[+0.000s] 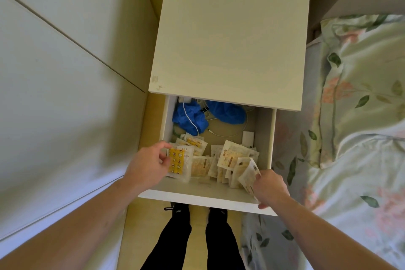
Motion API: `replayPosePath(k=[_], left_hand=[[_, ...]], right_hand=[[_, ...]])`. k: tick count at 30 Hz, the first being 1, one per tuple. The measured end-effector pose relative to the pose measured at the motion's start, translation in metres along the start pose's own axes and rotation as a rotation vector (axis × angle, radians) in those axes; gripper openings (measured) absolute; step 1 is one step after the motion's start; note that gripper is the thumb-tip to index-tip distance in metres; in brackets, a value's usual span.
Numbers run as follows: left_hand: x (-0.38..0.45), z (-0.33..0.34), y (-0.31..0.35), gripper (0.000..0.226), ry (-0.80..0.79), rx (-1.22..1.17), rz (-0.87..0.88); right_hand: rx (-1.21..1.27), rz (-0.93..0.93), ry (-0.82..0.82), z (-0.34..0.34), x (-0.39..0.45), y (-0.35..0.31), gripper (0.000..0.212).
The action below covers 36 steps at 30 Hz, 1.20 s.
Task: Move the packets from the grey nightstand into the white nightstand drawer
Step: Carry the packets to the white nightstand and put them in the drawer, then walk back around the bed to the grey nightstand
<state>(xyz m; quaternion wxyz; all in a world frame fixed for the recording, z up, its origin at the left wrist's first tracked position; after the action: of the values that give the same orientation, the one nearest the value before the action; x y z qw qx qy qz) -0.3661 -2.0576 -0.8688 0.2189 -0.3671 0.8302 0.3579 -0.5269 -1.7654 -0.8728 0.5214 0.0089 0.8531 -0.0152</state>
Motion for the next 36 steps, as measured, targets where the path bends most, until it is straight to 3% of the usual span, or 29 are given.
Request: replayPosePath(k=[6, 13, 19, 23, 25, 31, 36], left_hand=[[-0.012, -0.001, -0.009, 0.033, 0.006, -0.015, -0.001], [-0.024, 0.003, -0.020, 0.029, -0.041, 0.070, -0.004], [-0.035, -0.003, -0.031, 0.027, -0.043, 0.053, -0.021], [-0.049, -0.011, -0.036, 0.027, -0.022, 0.084, -0.007], [-0.056, -0.015, -0.037, 0.027, -0.014, 0.096, 0.009], [-0.087, -0.032, -0.023, 0.030, -0.045, 0.053, 0.060], [-0.132, -0.068, 0.026, 0.042, -0.036, 0.056, 0.205]], right_hand=[[-0.014, -0.214, 0.155, -0.005, -0.015, -0.031, 0.024], [0.001, -0.470, 0.111, 0.017, -0.030, -0.105, 0.025], [-0.168, -0.528, -0.009, 0.073, -0.032, -0.157, 0.025], [-0.242, -0.491, -0.067, 0.098, -0.039, -0.167, 0.070], [-0.184, -0.468, -0.045, 0.095, -0.045, -0.165, 0.078], [0.016, -0.456, 0.052, 0.057, -0.099, -0.134, 0.062], [0.134, -0.419, 0.151, 0.015, -0.186, -0.094, 0.056]])
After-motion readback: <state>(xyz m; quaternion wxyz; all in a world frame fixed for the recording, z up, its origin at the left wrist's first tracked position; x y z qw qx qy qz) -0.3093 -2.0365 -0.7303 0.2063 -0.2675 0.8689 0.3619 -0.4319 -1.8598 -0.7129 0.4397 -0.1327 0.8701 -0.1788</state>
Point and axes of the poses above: each hand's wrist, its own x-axis towards the middle knuckle, its own z-axis out of the palm, y = z × x, the point moved 7 cm from there along x, towards the middle knuckle
